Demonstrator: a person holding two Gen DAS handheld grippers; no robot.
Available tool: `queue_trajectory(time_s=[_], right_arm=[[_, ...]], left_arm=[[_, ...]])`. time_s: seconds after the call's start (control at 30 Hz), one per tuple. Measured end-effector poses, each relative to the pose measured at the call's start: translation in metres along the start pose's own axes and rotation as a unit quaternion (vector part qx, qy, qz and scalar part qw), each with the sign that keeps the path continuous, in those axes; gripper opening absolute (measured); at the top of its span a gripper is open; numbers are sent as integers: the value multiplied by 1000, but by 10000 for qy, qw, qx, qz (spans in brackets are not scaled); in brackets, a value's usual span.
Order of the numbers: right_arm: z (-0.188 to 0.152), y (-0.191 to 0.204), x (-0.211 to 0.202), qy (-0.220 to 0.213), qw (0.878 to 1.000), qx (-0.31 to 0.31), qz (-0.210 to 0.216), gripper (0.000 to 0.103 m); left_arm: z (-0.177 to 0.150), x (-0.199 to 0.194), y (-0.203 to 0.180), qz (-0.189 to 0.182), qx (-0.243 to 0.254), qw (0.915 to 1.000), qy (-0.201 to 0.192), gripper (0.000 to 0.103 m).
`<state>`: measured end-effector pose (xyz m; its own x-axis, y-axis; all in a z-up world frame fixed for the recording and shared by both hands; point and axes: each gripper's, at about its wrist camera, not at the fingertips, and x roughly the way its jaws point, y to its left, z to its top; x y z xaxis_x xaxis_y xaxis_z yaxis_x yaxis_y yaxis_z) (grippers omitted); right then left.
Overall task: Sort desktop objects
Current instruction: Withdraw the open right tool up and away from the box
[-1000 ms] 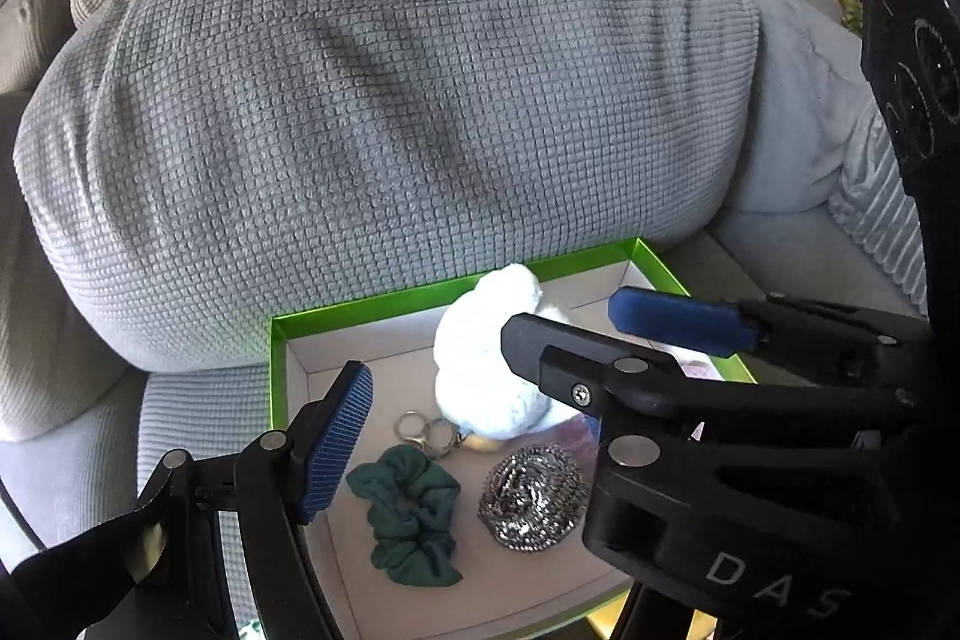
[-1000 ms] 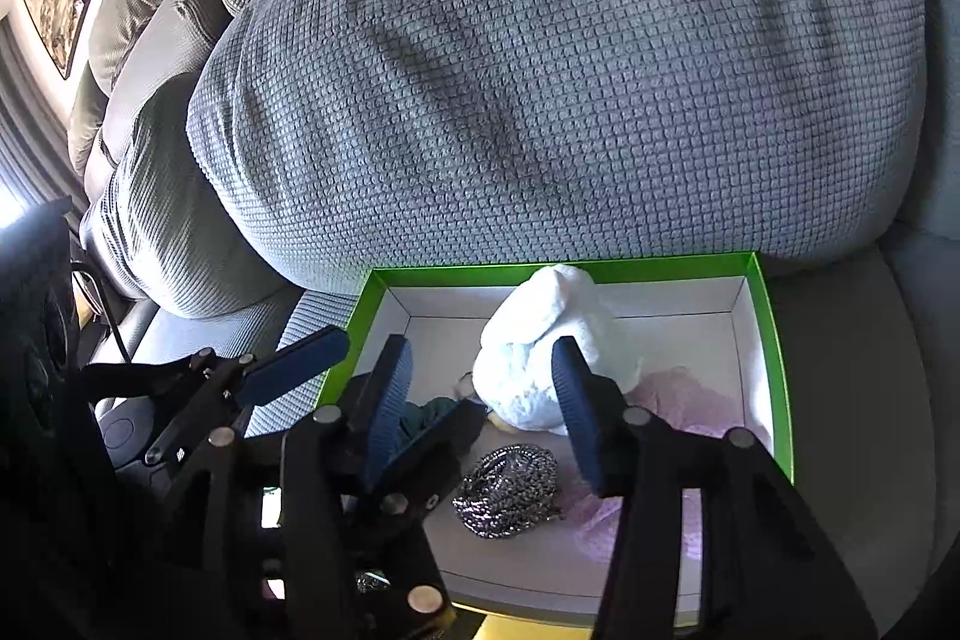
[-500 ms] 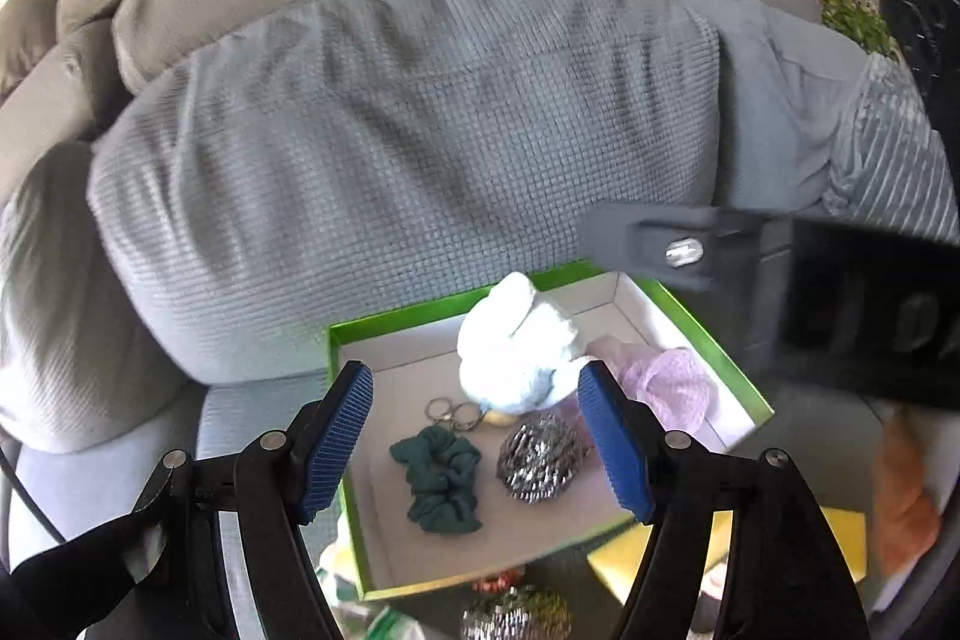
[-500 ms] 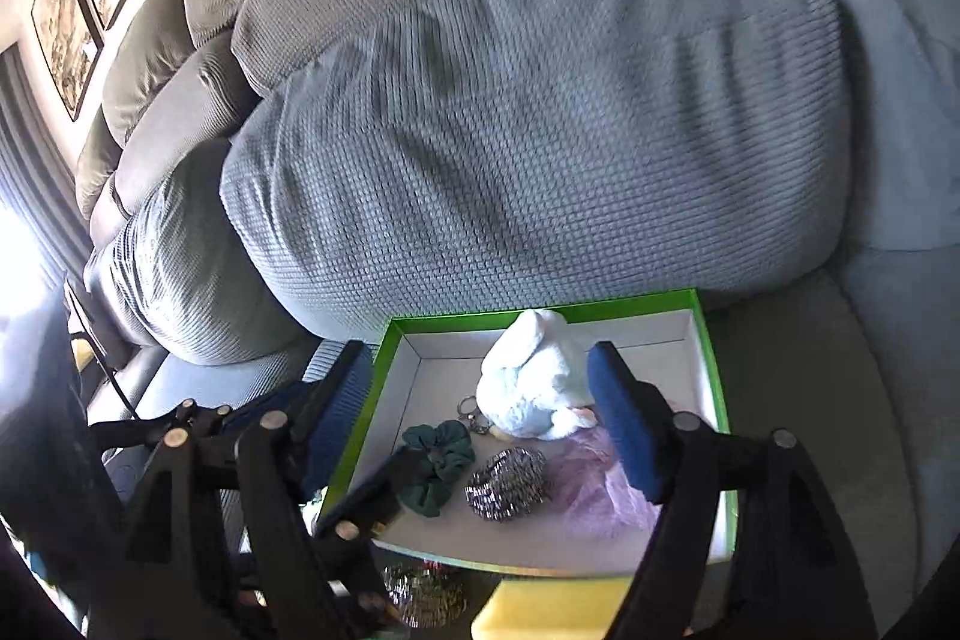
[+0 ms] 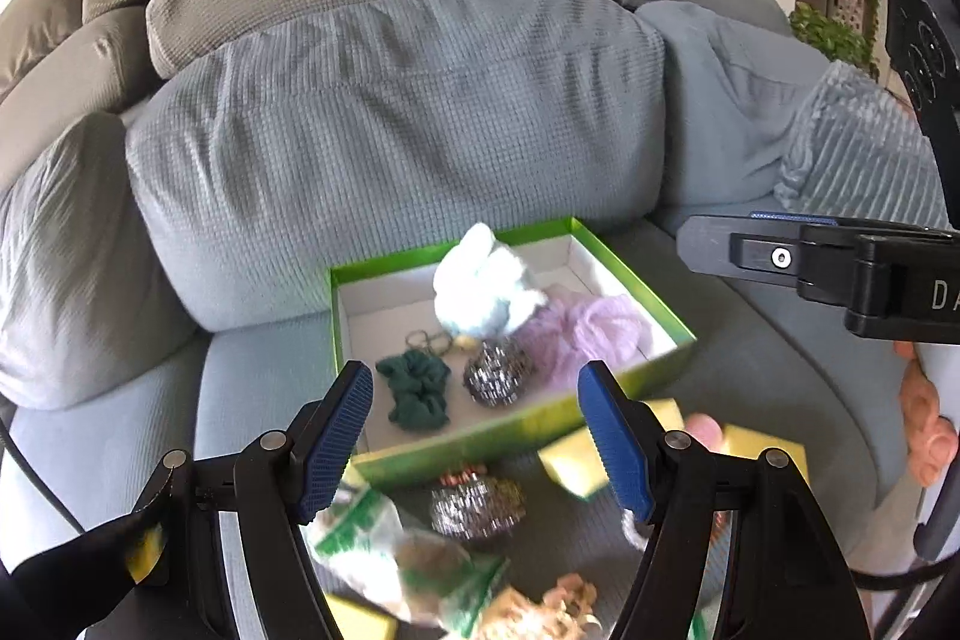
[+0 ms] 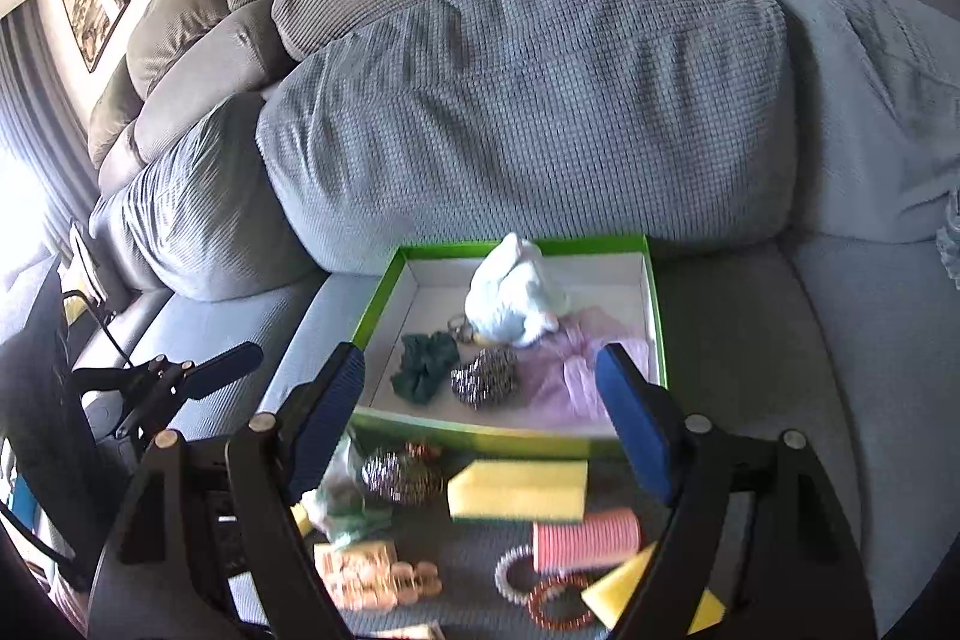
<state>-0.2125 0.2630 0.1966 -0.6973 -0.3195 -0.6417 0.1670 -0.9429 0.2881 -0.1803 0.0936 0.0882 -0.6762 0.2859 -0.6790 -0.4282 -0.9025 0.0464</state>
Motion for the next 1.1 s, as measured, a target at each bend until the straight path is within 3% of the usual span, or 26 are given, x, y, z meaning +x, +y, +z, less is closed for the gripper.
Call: queue_trajectory(time_s=[0.4, 0.63, 1.1], right_arm=[[-54, -4, -37, 414, 9991, -73, 55, 80], [-79, -5, -57, 500, 9987, 18, 107, 80], [-105, -37, -142, 93, 9986, 269, -445, 80]], left_arm=[[-46, -42, -17, -64, 56, 9999, 60, 72], [-69, -56, -41, -297, 163, 9993, 174, 72], [-77, -62, -97, -838, 383, 9956, 161, 72]])
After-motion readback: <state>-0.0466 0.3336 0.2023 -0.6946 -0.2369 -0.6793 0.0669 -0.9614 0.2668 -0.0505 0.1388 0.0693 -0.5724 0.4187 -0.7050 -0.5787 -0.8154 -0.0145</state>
